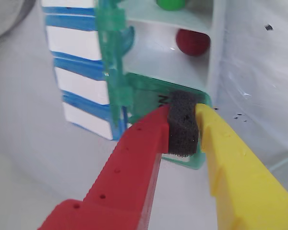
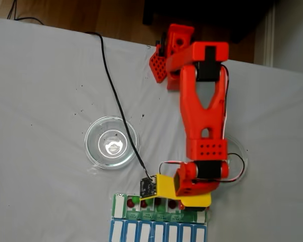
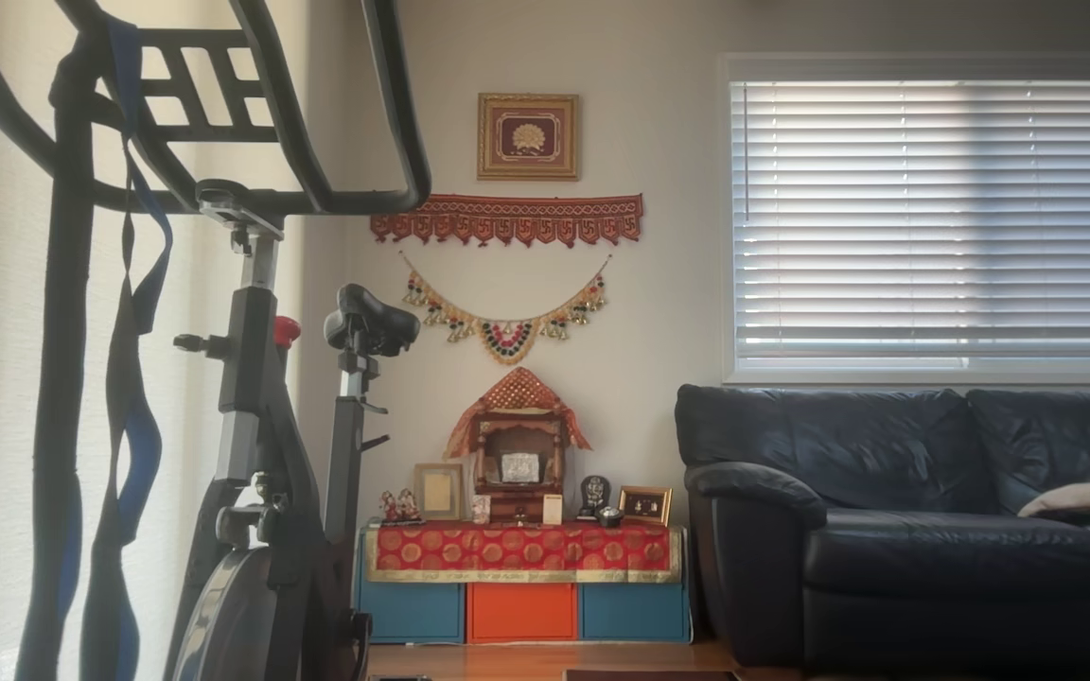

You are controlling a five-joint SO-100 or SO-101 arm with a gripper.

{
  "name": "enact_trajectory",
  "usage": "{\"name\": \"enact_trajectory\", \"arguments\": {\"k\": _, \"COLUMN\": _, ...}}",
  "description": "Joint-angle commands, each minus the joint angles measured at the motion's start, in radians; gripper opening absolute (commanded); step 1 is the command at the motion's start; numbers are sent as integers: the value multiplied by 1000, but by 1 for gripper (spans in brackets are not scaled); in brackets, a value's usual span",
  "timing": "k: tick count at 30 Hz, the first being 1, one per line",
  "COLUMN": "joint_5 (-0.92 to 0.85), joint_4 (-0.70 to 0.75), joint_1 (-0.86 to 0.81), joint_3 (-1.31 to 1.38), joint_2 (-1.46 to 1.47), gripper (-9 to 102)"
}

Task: Sort medicines into box.

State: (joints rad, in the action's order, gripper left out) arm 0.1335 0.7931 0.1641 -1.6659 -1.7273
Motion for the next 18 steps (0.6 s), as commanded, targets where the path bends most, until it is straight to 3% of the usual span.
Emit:
{"name": "enact_trajectory", "arguments": {"k": 1, "joint_5": 15, "joint_4": -153, "joint_1": -21, "joint_3": -40, "joint_2": -207, "gripper": 1}}
{"name": "enact_trajectory", "arguments": {"k": 18, "joint_5": 34, "joint_4": -204, "joint_1": -41, "joint_3": -41, "joint_2": -221, "gripper": 1}}
